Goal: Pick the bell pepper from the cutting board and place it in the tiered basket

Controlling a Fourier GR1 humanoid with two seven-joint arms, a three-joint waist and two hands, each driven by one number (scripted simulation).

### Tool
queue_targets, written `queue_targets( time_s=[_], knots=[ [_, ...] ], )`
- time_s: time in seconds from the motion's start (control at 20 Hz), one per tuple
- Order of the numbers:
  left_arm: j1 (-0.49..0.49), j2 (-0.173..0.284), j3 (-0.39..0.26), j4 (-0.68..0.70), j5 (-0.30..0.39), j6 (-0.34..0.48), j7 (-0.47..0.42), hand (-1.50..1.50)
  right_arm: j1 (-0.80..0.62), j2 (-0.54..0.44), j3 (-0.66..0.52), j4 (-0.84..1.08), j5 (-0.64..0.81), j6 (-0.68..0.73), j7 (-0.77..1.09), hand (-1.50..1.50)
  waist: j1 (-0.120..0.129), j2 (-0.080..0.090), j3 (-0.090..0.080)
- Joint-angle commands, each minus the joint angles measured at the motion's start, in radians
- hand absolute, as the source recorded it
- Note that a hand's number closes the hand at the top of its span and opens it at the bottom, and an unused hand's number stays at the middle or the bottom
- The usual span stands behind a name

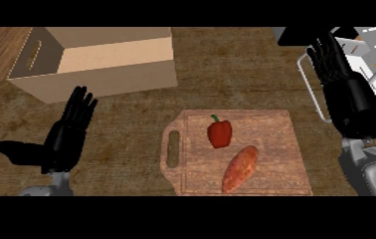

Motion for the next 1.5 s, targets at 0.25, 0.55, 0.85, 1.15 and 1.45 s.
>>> queue_targets(
  time_s=[0.25,0.55,0.85,1.15,1.45],
  knots=[
    [-0.053,0.249,0.025,0.035,-0.315,0.129,0.026,0.0,0.116,0.237,0.029,-0.027,0.112,-0.343,0.051,1.5,-0.003,0.026,0.009],
    [-0.027,0.224,0.002,0.025,-0.305,0.134,0.074,0.0,0.369,0.26,-0.01,0.092,0.383,-0.712,0.144,-1.5,-0.038,0.023,0.002],
    [-0.093,0.211,-0.035,0.039,-0.351,0.148,0.133,0.0,0.541,0.196,0.201,-0.129,0.663,-0.688,0.434,-1.5,-0.02,0.023,-0.002],
    [-0.112,0.21,-0.047,0.026,-0.359,0.139,0.146,0.0,0.502,0.048,0.274,-0.196,0.76,-0.372,0.743,-1.5,0.018,0.029,-0.006],
    [-0.155,0.198,-0.063,0.023,-0.372,0.138,0.173,0.0,0.261,0.002,0.242,-0.307,0.815,-0.095,1.159,-1.5,0.046,0.032,-0.003]
  ],
)
